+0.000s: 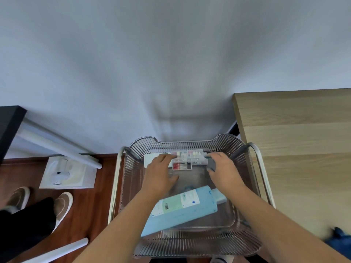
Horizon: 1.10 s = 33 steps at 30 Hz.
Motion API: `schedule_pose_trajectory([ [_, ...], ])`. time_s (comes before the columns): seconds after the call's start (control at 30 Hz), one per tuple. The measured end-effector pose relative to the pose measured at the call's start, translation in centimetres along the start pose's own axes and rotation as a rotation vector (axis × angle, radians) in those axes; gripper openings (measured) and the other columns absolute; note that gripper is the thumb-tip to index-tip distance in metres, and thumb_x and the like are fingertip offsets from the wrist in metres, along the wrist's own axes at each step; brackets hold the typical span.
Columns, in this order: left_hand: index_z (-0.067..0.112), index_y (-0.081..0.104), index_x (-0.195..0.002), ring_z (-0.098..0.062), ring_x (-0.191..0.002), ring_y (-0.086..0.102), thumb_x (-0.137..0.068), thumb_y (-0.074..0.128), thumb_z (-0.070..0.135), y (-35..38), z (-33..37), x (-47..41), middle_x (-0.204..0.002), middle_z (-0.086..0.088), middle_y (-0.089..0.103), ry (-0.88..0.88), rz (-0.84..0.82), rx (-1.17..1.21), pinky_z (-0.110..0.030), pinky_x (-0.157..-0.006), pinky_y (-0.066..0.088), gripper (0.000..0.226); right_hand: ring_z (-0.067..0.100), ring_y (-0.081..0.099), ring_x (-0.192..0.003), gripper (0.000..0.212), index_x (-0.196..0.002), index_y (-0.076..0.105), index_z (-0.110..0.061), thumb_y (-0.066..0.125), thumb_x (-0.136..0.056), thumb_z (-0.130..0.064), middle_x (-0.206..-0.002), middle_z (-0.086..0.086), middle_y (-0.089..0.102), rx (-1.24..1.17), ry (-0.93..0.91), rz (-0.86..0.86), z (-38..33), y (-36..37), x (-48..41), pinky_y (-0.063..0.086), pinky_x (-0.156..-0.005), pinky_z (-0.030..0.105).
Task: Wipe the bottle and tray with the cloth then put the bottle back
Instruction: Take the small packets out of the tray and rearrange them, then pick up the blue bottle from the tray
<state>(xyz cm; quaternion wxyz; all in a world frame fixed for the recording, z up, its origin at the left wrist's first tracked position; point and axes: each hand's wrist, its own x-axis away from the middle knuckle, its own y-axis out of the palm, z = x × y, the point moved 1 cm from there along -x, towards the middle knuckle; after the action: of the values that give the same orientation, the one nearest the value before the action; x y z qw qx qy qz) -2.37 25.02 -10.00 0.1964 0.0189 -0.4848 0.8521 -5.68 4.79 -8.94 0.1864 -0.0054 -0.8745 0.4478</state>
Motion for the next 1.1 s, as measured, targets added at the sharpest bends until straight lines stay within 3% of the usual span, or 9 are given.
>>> schedule_pose_trajectory([
  [0.1, 0.029, 0.049, -0.133, -0.014, -0.122, 0.047, -0.077, 0.073, 0.038, -0.7, 0.1, 3.0, -0.135, 0.007, 0.049, 0.04, -0.09, -0.039, -0.032, -0.104, 0.038, 0.061, 0.02, 0.054, -0.115, 0.047, -0.125, 0.054, -0.023, 0.061, -0.084, -0.002, -0.131, -0.002, 0.052, 0.095, -0.011, -0.079, 1.0, -1.5, 2.0, 0.045, -0.1, 0.034],
  [0.23, 0.033, 0.043, -0.137, -0.012, -0.126, 0.044, -0.076, 0.069, 0.054, -0.1, 0.1, 6.4, -0.138, 0.011, 0.045, 0.056, -0.273, -0.15, -0.037, -0.106, 0.037, 0.07, 0.022, 0.059, -0.109, 0.048, -0.126, 0.053, -0.026, 0.056, -0.083, -0.004, -0.125, -0.001, 0.057, 0.353, 0.04, -0.265, 2.2, -1.6, 4.0, 0.05, -0.091, 0.038],
  [0.37, 0.034, 0.034, -0.141, -0.014, -0.126, 0.04, -0.076, 0.065, 0.058, 1.4, 0.0, 8.1, -0.138, 0.01, 0.042, 0.048, -0.369, -0.305, -0.036, -0.104, 0.032, 0.076, 0.025, 0.06, -0.105, 0.044, -0.125, 0.053, -0.021, 0.05, -0.084, -0.007, -0.119, 0.007, 0.059, 0.367, 0.08, -0.348, 3.0, 0.2, 4.7, 0.05, -0.089, 0.038],
  [0.77, 0.034, 0.037, -0.138, -0.013, -0.119, 0.047, -0.076, 0.068, 0.053, 2.4, -1.9, 8.5, -0.131, 0.011, 0.049, 0.05, -0.278, -0.367, -0.032, -0.093, 0.037, 0.072, 0.025, 0.063, -0.096, 0.05, -0.118, 0.062, -0.019, 0.063, -0.073, 0.003, -0.113, 0.009, 0.067, 0.192, 0.158, -0.328, 4.0, 1.6, 4.2, 0.051, -0.083, 0.034],
  [0.97, 0.031, 0.037, -0.139, -0.016, -0.116, 0.05, -0.078, 0.067, 0.051, 2.2, -1.6, 8.1, -0.13, 0.007, 0.052, 0.081, -0.299, -0.385, -0.032, -0.094, 0.038, 0.071, 0.023, 0.061, -0.1, 0.049, -0.12, 0.059, -0.015, 0.065, -0.075, 0.003, -0.117, 0.008, 0.065, 0.292, 0.106, -0.419, 3.0, 0.8, 4.1, 0.049, -0.087, 0.032],
  [1.1, 0.03, 0.037, -0.138, -0.017, -0.112, 0.054, -0.077, 0.068, 0.05, 1.4, -1.6, 8.4, -0.129, 0.006, 0.052, 0.085, -0.283, -0.353, -0.033, -0.093, 0.042, 0.071, 0.021, 0.06, -0.102, 0.047, -0.118, 0.06, -0.017, 0.072, -0.074, -0.007, -0.117, 0.005, 0.065, 0.34, 0.02, -0.388, 1.5, -1.7, 5.0, 0.047, -0.088, 0.03],
])
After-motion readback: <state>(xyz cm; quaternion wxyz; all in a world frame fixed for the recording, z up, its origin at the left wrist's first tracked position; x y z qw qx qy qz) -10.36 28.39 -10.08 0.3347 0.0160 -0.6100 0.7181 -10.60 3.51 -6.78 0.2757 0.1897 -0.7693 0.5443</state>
